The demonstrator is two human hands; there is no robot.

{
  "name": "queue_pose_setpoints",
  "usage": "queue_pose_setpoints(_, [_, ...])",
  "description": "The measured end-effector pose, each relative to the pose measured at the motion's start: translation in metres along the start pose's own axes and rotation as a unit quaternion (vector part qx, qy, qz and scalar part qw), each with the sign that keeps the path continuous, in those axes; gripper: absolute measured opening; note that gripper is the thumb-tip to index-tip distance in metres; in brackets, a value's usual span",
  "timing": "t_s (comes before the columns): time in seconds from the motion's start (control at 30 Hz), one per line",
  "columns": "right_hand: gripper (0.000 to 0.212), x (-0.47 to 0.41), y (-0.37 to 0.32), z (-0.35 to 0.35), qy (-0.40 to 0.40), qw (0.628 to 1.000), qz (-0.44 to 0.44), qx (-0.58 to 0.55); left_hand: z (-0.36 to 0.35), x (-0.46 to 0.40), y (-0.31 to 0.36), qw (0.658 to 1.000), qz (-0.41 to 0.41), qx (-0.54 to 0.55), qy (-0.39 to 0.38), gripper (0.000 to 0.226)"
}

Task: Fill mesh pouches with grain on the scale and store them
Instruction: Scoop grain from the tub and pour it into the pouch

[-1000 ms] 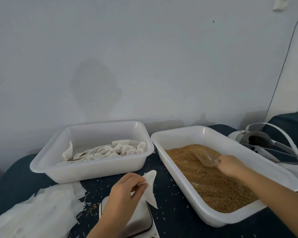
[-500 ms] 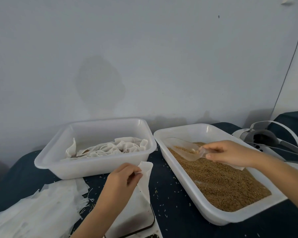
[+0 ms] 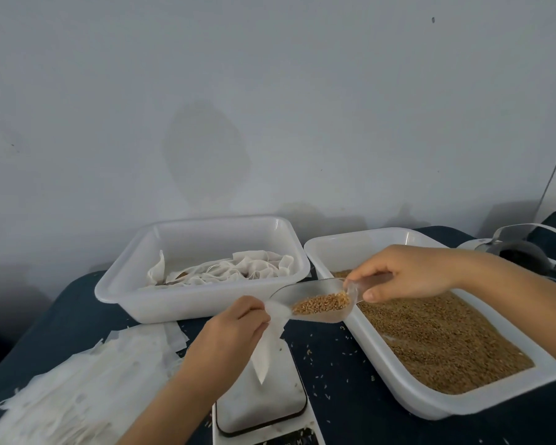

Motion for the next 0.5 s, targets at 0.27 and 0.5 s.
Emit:
queue_pose_setpoints(0.27, [0.036,-0.011,-0.019,0.01,-0.033,0.997,-0.006,0.072,0.011,0.012,-0.007,0.999,0.026,0.031,0.011,0.008])
queue_pose_setpoints(0.5, [0.034,-0.016,-0.046,0.017,-0.045,0.985,0.009,0.166,0.008,0.012,-0.005,0.999,0.015,0.044,0.001,0.008])
Point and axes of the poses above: each hand's wrist, its own x-axis away from the middle knuckle, its own z-axis out of the back of the hand, y = z × x, the point moved 5 cm from there along -x, towards the middle knuckle, and after that the axes turned 5 degrees about x, right-handed, at the moved point
